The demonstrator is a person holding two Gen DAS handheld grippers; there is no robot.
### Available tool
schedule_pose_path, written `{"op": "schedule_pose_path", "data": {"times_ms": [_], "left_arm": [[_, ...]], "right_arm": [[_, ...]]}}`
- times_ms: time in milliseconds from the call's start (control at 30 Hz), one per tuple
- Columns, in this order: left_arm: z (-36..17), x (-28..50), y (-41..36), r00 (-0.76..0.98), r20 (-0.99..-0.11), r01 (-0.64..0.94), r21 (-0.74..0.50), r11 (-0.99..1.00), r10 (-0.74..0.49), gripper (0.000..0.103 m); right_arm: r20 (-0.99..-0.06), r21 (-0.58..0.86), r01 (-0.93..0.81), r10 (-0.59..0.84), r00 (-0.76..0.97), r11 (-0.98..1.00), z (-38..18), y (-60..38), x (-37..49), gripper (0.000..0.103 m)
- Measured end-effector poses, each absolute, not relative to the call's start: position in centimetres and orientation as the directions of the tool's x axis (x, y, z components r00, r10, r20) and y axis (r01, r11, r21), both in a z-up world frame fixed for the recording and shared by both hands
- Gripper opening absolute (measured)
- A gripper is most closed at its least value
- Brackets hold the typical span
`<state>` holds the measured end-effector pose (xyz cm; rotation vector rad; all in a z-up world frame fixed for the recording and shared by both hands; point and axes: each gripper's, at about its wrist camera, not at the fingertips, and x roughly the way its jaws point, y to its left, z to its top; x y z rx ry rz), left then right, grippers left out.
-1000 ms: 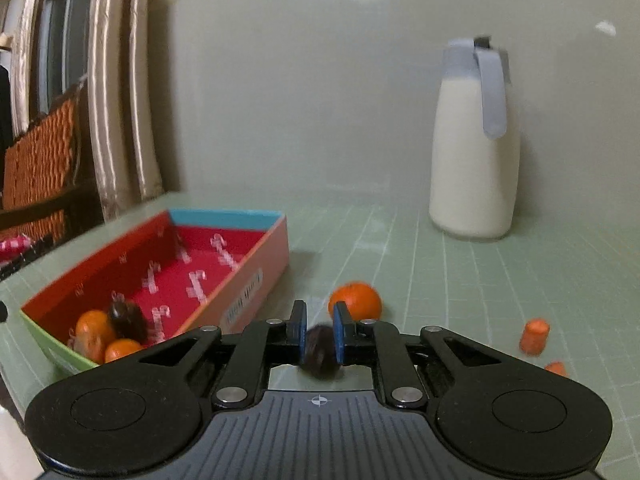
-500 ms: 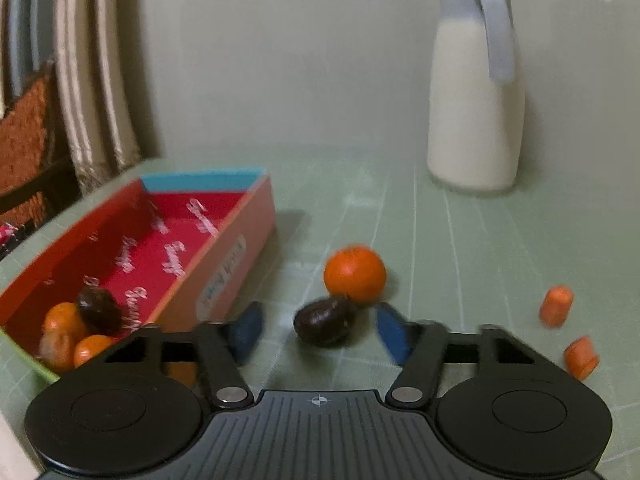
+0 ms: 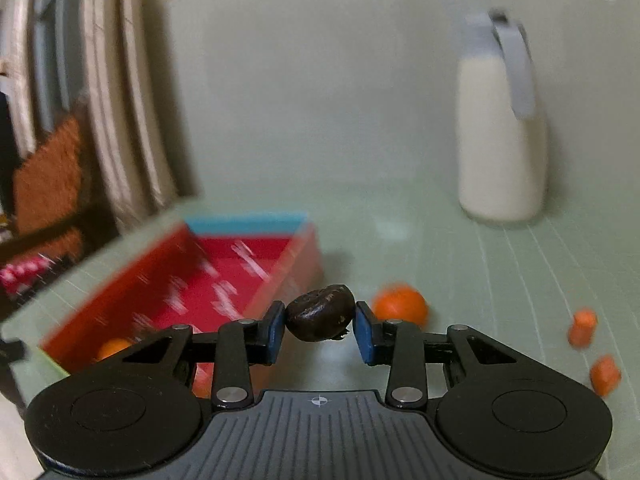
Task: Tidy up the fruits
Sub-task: 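Carry the chestnut over the box and open the right gripper, then grasp a small orange on the table with the left gripper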
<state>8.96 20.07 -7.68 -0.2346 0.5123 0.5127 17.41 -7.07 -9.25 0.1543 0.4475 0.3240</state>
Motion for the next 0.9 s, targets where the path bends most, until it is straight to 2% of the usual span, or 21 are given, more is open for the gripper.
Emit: {"op": "schedule_pose_path", "data": {"times_ms": [100, 200, 333, 400, 433, 467, 533, 700, 833, 900], "left_arm": [[-7.7, 8.9, 20.1, 0.749, -0.519, -0.524, -0.083, 0.848, 0.412, 0.097], [-7.7, 8.8, 20.2, 0.748, -0.520, -0.527, -0.087, 0.845, 0.413, 0.097], [-7.7, 8.8, 20.3, 0.746, -0.520, -0.530, -0.087, 0.843, 0.415, 0.097], [-7.7, 8.9, 20.3, 0.747, -0.520, -0.530, -0.088, 0.844, 0.415, 0.097], [-7.7, 8.8, 20.3, 0.747, -0.521, -0.529, -0.088, 0.844, 0.413, 0.097], [-7.7, 8.8, 20.3, 0.747, -0.521, -0.528, -0.088, 0.845, 0.413, 0.097], [-7.7, 8.8, 20.2, 0.749, -0.519, -0.525, -0.085, 0.847, 0.412, 0.097], [-7.6, 9.0, 19.2, 0.757, -0.514, -0.504, -0.069, 0.861, 0.402, 0.097], [-7.7, 9.3, 17.7, 0.779, -0.496, -0.465, -0.047, 0.884, 0.384, 0.097], [-7.6, 9.6, 16.6, 0.793, -0.489, -0.436, -0.038, 0.899, 0.363, 0.097]], "right_arm": [[-0.355, 0.224, -0.348, 0.408, 0.841, 0.910, -7.8, -5.9, 16.7, 0.037], [-0.367, 0.192, -0.423, 0.465, 0.806, 0.885, -7.5, -3.9, 16.1, 0.037], [-0.387, 0.130, -0.460, 0.472, 0.792, 0.878, -7.8, -1.8, 15.3, 0.038], [-0.391, 0.108, -0.457, 0.460, 0.797, 0.883, -7.9, -1.4, 14.9, 0.050], [-0.387, 0.102, -0.454, 0.456, 0.801, 0.885, -7.9, -1.4, 14.8, 0.071], [-0.371, 0.096, -0.447, 0.449, 0.813, 0.889, -7.8, -1.6, 14.3, 0.081], [-0.341, 0.082, -0.434, 0.434, 0.834, 0.897, -7.6, -2.2, 13.3, 0.081], [-0.337, 0.082, -0.362, 0.367, 0.867, 0.929, -7.5, -4.8, 13.0, 0.082], [-0.318, 0.046, -0.226, 0.229, 0.920, 0.973, -7.6, -8.2, 12.2, 0.103], [-0.297, 0.010, -0.116, 0.113, 0.948, 0.993, -7.9, -10.3, 11.7, 0.103]]}}
